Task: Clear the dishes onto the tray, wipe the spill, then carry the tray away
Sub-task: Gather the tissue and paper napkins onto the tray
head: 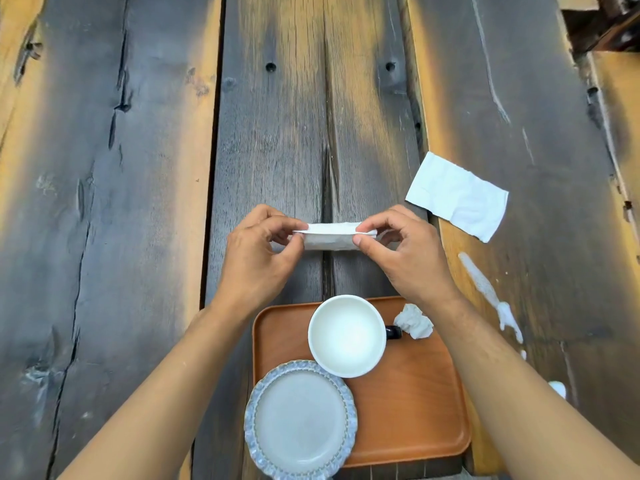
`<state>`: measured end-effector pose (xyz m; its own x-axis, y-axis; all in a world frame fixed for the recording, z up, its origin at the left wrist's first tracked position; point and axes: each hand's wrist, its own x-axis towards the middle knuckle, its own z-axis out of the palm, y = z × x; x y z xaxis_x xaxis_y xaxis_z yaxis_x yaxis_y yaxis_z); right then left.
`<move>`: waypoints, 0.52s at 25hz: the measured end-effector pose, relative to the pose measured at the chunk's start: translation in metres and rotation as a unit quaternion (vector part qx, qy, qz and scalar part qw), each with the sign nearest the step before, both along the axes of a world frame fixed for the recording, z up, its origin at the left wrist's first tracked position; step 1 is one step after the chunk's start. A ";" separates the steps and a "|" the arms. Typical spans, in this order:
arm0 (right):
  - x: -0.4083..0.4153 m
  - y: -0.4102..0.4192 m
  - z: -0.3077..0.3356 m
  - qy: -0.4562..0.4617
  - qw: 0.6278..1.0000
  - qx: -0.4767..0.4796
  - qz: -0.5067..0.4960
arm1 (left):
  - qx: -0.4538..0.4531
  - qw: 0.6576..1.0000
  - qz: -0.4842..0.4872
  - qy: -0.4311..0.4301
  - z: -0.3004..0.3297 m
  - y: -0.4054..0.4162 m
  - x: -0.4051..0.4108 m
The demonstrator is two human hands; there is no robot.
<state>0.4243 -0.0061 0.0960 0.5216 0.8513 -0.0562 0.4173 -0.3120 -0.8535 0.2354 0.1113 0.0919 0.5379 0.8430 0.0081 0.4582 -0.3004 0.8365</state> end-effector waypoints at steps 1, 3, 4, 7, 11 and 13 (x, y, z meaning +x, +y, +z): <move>0.001 -0.001 0.000 -0.010 1.000 0.001 -0.002 | 0.002 1.000 -0.002 0.003 0.002 0.000 0.000; 0.003 -0.004 0.003 -0.019 1.000 -0.006 -0.002 | -0.010 1.000 -0.002 -0.002 0.007 0.000 0.002; 0.004 -0.004 0.005 -0.013 1.000 -0.007 0.004 | -0.035 0.999 -0.002 -0.016 0.010 0.000 0.003; 0.004 -0.005 0.016 0.096 0.995 0.008 0.032 | -0.203 0.973 0.014 -0.112 0.024 -0.001 0.012; -0.006 0.001 0.018 0.272 0.962 -0.021 0.012 | -0.320 0.929 0.050 -0.179 0.029 0.000 0.020; -0.012 0.004 0.015 0.278 0.960 -0.020 -0.019 | -0.400 0.891 0.069 -0.206 0.030 0.001 0.020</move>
<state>0.4124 -0.0023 0.1109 0.4328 0.8232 -0.3675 -0.1122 -0.3553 -0.9280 0.2552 0.1125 0.1220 0.5181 0.7260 -0.4522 0.0501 0.5020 0.8634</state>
